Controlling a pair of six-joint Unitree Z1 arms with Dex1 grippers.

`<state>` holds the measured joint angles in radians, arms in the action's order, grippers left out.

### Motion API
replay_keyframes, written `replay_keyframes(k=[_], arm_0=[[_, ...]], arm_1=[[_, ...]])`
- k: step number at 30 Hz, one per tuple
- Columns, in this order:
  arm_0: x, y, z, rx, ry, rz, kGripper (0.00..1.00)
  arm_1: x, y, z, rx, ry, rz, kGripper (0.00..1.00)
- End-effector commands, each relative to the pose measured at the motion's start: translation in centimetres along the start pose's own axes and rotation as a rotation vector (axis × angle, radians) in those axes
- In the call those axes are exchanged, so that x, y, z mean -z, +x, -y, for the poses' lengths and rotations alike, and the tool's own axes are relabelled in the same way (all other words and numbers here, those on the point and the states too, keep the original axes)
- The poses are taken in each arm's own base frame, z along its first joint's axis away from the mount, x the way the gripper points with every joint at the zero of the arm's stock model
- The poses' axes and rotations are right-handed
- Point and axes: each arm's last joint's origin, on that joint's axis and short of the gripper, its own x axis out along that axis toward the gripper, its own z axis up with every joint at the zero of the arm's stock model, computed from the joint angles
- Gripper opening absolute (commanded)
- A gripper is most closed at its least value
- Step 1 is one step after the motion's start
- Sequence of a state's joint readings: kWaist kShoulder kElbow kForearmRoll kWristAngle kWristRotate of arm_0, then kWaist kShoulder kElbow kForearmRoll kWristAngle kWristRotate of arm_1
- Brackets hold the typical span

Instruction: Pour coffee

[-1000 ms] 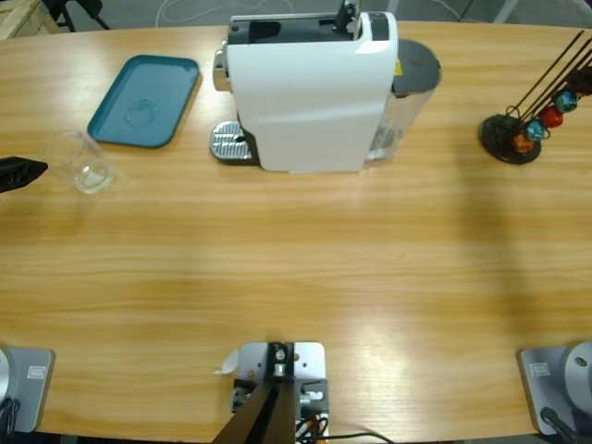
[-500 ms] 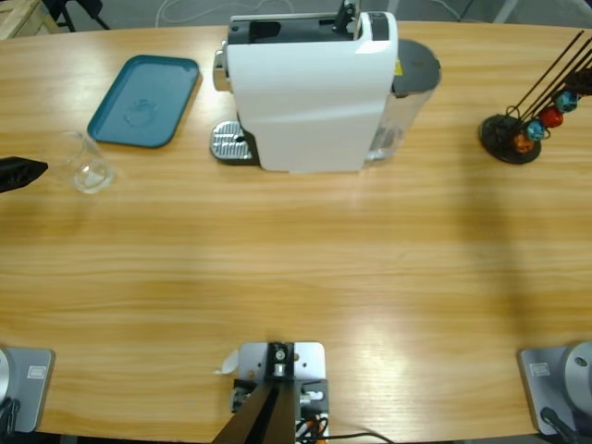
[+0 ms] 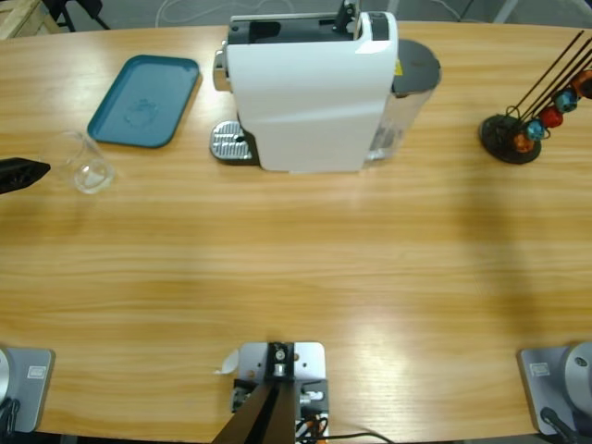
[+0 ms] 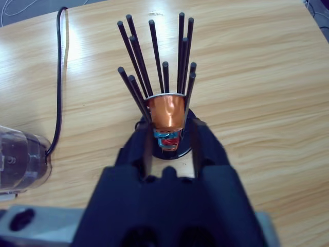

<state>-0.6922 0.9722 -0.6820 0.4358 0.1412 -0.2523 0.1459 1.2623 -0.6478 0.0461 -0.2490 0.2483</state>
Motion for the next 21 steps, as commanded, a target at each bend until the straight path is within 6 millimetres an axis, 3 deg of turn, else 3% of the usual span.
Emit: replay_keyframes(k=[1, 11, 21], arm_0=[[0.8, 0.9, 0.1, 0.0, 0.011, -0.046, 0.996], [0.8, 1.0, 0.1, -0.002, 0.012, -0.048, 0.996], [0.8, 1.0, 0.1, -0.001, 0.012, -0.047, 0.991]], arm_1=[[1.2, 1.3, 0.2, 0.025, 0.002, -0.054, 0.0], [1.2, 1.1, 0.3, 0.027, 0.003, -0.048, 0.0], [-1.5, -2.1, 0.4, 0.009, 0.018, 0.04, 0.0]])
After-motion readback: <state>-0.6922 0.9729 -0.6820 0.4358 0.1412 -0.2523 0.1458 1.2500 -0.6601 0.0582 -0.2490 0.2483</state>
